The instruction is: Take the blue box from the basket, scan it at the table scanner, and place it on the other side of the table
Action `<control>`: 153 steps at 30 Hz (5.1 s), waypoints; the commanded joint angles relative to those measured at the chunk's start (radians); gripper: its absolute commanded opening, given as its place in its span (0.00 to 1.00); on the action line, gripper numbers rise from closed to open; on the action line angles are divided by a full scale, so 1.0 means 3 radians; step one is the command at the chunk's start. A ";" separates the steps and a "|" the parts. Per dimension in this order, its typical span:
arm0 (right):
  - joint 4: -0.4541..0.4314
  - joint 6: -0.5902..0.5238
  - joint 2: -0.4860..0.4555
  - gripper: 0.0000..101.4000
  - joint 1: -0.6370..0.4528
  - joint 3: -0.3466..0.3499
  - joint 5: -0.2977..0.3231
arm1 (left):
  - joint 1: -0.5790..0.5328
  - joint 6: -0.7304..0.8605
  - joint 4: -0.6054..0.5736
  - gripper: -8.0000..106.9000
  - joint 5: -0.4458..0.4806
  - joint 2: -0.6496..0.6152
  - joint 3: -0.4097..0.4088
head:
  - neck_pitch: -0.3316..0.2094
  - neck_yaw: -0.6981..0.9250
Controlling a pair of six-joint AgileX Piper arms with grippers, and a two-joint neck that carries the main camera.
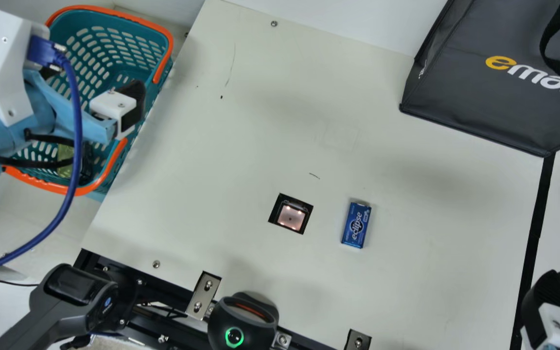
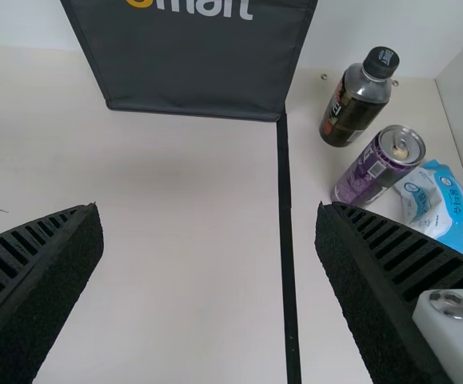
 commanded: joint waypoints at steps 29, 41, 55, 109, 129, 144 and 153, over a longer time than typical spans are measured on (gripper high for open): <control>0.0268 -0.0153 0.0423 0.94 0.0483 0.0169 0.0021 | 0.0000 0.0000 -0.0006 0.85 -0.0007 0.0000 0.0000 | -0.0097 -0.1048; 0.0498 -0.0016 0.0955 0.94 0.0866 0.0238 0.0021 | 0.0000 0.0000 -0.0006 0.85 -0.0007 0.0000 0.0000 | -0.0097 -0.1048; 0.0335 0.0853 0.1773 0.94 0.1520 0.0069 -0.0091 | 0.0000 0.0000 -0.0006 0.85 -0.0007 0.0000 0.0000 | -0.0097 -0.1048; -0.0393 0.2387 0.3242 0.94 0.2281 0.0652 -0.1499 | 0.0000 0.0000 -0.0006 0.85 -0.0007 0.0000 0.0000 | -0.0097 -0.1048; -0.0642 0.2709 0.3239 0.94 0.2426 0.0532 -0.1287 | 0.0000 0.0000 -0.0006 0.85 -0.0007 0.0000 0.0000 | -0.0097 -0.1048; -0.0511 0.2733 0.3194 0.94 0.2397 0.0600 -0.1301 | 0.0000 0.0000 -0.0006 0.85 -0.0007 0.0000 0.0000 | -0.0097 -0.1048; -0.0480 0.2725 0.3194 0.94 0.2387 0.0649 -0.1342 | 0.0000 0.0000 -0.0006 0.85 -0.0007 0.0000 0.0000 | -0.0097 -0.1048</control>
